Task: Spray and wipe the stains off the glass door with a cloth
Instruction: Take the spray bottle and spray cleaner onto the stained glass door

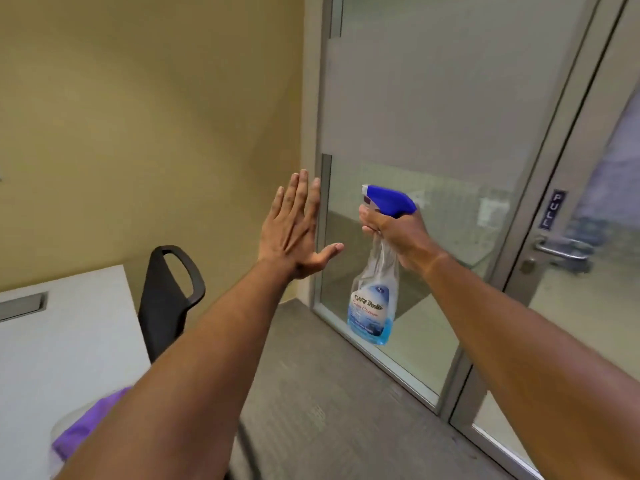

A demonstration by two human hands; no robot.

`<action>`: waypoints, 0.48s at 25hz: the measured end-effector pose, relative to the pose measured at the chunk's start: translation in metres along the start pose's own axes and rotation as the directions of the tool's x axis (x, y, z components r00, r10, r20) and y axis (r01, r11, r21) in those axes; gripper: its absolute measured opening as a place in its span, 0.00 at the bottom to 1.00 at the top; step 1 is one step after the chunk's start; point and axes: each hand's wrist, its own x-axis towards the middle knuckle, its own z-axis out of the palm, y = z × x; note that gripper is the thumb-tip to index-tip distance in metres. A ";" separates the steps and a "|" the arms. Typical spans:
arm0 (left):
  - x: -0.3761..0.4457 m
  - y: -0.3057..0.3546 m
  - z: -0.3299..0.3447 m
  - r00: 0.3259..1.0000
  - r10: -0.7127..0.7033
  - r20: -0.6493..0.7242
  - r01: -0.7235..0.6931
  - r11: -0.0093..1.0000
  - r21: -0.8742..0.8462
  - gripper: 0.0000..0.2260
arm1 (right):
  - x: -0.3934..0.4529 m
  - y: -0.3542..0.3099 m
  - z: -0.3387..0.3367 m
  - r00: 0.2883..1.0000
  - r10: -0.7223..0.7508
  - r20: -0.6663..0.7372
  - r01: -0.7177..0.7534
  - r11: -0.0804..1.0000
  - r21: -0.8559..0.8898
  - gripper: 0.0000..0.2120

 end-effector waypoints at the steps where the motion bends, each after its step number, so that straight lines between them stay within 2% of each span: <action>1: 0.017 0.025 0.004 1.000 0.026 -0.016 -0.026 1.000 -0.015 0.49 | 0.006 -0.002 -0.027 0.999 -0.009 -0.043 0.009 1.000 -0.001 0.21; 7: 0.110 0.159 0.026 0.985 0.146 -0.091 -0.154 0.984 -0.088 0.49 | 0.033 -0.015 -0.173 0.960 -0.086 -0.266 0.071 0.995 -0.067 0.15; 10: 0.150 0.212 0.036 0.971 0.203 -0.124 -0.216 0.970 -0.110 0.49 | 0.045 -0.020 -0.234 0.925 -0.097 -0.369 0.063 0.993 -0.102 0.07; 12: 0.179 0.245 0.045 0.959 0.237 -0.155 -0.260 0.954 -0.148 0.49 | 0.053 -0.022 -0.272 0.893 -0.111 -0.436 0.058 0.989 -0.133 0.08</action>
